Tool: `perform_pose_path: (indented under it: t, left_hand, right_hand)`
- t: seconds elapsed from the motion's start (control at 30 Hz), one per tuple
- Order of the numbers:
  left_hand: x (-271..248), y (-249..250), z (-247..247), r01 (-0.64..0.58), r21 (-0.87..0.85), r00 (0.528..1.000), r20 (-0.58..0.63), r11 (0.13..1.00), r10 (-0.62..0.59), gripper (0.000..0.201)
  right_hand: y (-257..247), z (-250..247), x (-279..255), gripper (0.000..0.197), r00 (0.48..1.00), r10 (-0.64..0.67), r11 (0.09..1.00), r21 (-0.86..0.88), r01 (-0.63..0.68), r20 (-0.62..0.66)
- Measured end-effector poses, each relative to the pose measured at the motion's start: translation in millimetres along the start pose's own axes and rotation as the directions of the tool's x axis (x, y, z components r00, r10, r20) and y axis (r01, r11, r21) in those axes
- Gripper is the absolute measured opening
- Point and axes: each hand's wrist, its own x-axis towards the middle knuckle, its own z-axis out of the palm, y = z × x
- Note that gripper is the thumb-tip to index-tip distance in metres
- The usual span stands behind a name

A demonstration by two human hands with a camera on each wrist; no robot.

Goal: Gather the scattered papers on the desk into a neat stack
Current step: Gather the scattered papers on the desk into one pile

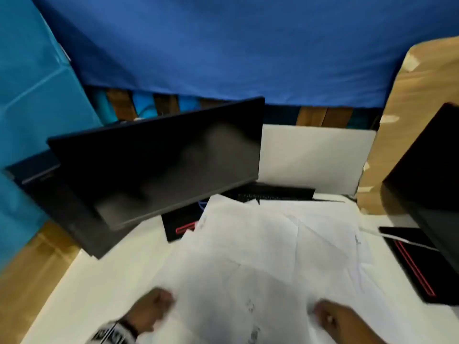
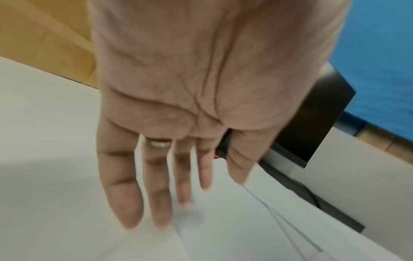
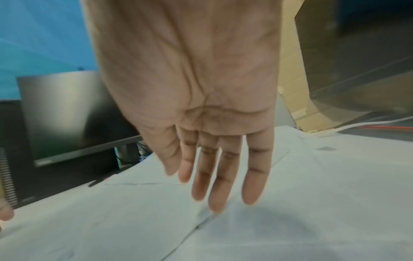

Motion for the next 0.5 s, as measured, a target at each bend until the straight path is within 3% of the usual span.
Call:
perform_pose_path:
  t: [0.1, 0.17, 0.27, 0.4, 0.5]
  left_hand:
    - [16, 25, 0, 0.017, 0.001, 0.981, -0.195, 1.0, -0.017, 0.045]
    - [12, 36, 5, 0.1, 0.093, 0.953, -0.296, 0.991, -0.068, 0.06]
    - [1, 41, 16, 0.159, 0.309, 0.96, -0.271, 0.938, -0.074, 0.072]
    - [-1, 41, 22, 0.043, 0.416, 0.989, -0.146, 0.909, 0.021, 0.078]
    - [-5, 38, 27, -0.099, 0.465, 0.987, -0.063, 0.88, 0.144, 0.078]
  right_hand:
    - [-34, 10, 28, 0.021, 0.996, 0.065, 0.997, 0.038, -0.063, -0.066]
    - [-48, 19, 48, 0.034, 0.97, 0.21, 0.974, 0.115, -0.196, -0.119]
    - [-62, 32, 71, 0.061, 0.901, 0.414, 0.897, 0.226, -0.38, -0.128]
    - [-79, 43, 94, 0.087, 0.843, 0.531, 0.831, 0.244, -0.5, -0.084]
    - [-95, 53, 104, 0.093, 0.809, 0.585, 0.794, 0.245, -0.556, -0.062]
